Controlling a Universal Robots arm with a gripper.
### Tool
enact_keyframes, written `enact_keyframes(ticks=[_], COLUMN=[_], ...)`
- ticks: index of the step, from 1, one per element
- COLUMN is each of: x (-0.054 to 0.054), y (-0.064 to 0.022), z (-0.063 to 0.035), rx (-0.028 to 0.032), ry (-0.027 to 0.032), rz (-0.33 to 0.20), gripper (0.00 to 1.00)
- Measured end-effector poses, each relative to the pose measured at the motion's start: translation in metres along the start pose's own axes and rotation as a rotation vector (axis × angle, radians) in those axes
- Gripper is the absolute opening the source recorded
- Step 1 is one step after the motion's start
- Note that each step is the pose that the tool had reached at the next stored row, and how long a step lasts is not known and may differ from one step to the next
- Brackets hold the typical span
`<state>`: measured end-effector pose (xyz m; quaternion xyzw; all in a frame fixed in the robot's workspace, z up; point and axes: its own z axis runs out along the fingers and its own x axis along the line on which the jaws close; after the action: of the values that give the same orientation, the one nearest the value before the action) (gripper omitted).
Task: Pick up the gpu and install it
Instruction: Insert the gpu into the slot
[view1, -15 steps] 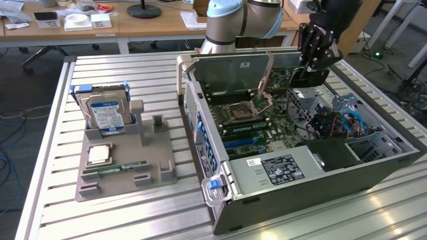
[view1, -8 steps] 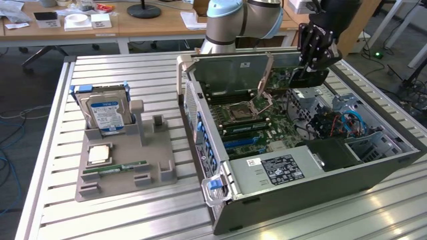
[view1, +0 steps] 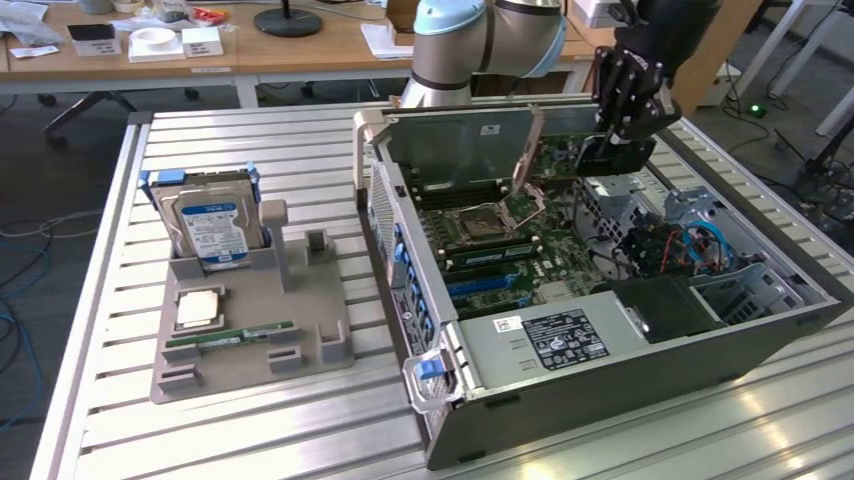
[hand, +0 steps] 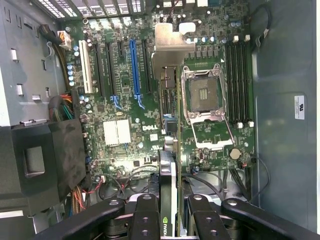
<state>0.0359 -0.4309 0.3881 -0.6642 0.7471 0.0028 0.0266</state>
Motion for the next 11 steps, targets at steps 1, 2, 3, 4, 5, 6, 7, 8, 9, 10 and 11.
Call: enact_keyframes(ticks=[1, 2, 3, 4, 5, 6, 7, 8, 9, 10, 11], x=[0.0000, 0.0001, 0.0002, 0.0003, 0.0004, 0.0005, 0.0006, 0.0007, 0.0007, 0.0006, 0.0006], y=[0.0005, 0.0011, 0.0019, 0.0028, 0.0038, 0.0046, 0.0054, 0.0056, 0.0056, 0.0056, 0.0056], z=[0.0000, 0.0000, 0.0000, -0.0001, -0.0001, -0.0001, -0.0001, -0.0001, -0.0001, -0.0001, -0.0001], rx=[0.0000, 0.0000, 0.0000, 0.0000, 0.0000, 0.0000, -0.0001, -0.0001, 0.0000, -0.0001, 0.0000], ry=[0.0000, 0.0000, -0.0001, 0.0001, 0.0000, 0.0000, 0.0000, 0.0000, 0.0001, 0.0000, 0.0000], rz=[0.000, 0.000, 0.000, 0.000, 0.000, 0.000, 0.000, 0.000, 0.000, 0.000, 0.000], gripper=[0.27, 0.27, 0.27, 0.27, 0.27, 0.27, 0.27, 0.27, 0.27, 0.27, 0.27])
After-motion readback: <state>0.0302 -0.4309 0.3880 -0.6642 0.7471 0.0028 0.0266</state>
